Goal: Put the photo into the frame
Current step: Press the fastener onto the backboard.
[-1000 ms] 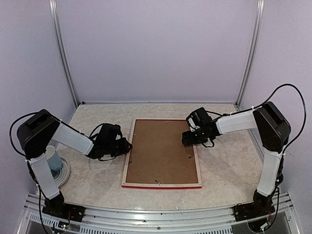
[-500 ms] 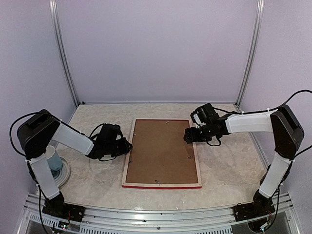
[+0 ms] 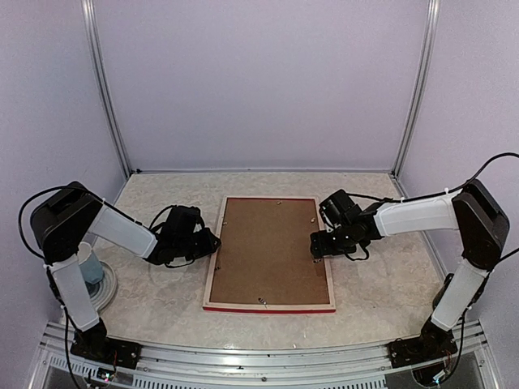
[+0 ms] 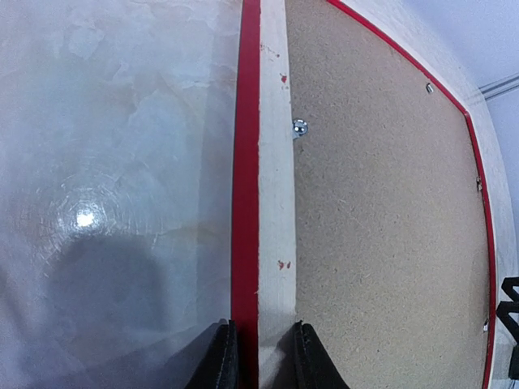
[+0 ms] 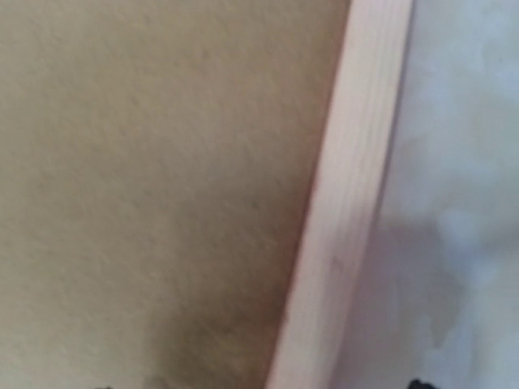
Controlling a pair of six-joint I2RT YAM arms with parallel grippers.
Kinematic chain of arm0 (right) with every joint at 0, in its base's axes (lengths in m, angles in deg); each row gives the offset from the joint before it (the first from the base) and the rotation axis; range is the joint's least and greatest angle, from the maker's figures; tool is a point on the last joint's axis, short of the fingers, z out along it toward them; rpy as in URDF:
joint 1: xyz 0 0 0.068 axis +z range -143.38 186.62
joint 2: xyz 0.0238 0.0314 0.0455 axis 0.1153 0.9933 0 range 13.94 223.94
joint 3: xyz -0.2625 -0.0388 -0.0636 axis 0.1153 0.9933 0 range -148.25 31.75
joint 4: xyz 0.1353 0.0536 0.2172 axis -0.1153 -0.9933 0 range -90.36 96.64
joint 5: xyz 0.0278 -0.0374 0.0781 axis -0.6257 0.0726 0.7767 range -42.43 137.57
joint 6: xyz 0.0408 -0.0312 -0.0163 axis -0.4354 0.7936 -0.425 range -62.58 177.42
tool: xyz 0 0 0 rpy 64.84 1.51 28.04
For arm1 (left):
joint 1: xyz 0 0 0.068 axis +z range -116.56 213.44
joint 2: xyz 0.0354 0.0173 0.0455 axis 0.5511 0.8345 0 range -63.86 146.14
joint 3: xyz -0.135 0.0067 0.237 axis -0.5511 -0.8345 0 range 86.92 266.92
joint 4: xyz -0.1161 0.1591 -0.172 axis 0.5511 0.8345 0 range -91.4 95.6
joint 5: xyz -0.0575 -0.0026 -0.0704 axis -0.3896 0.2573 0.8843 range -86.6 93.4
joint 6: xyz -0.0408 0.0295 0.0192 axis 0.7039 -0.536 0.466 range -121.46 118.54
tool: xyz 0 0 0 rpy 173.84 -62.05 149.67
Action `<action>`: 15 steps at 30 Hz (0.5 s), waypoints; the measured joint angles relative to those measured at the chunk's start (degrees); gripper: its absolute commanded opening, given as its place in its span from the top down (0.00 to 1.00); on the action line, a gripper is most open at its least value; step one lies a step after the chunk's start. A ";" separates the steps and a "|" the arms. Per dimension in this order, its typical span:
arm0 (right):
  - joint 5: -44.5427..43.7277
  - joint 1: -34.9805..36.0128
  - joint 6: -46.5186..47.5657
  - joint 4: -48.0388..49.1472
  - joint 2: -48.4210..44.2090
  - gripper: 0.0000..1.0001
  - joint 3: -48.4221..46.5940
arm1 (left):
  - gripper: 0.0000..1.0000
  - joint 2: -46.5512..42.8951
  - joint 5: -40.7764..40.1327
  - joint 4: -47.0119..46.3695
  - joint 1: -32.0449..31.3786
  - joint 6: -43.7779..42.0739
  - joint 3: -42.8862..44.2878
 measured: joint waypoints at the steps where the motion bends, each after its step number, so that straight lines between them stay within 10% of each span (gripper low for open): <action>1: -0.61 0.22 -0.22 -0.17 0.00 0.22 0.15 | 0.88 0.00 0.00 0.00 0.00 0.02 0.00; 15: -3.74 1.79 -0.74 -2.23 0.37 0.23 1.51 | 0.88 0.00 0.02 0.00 0.07 0.22 0.00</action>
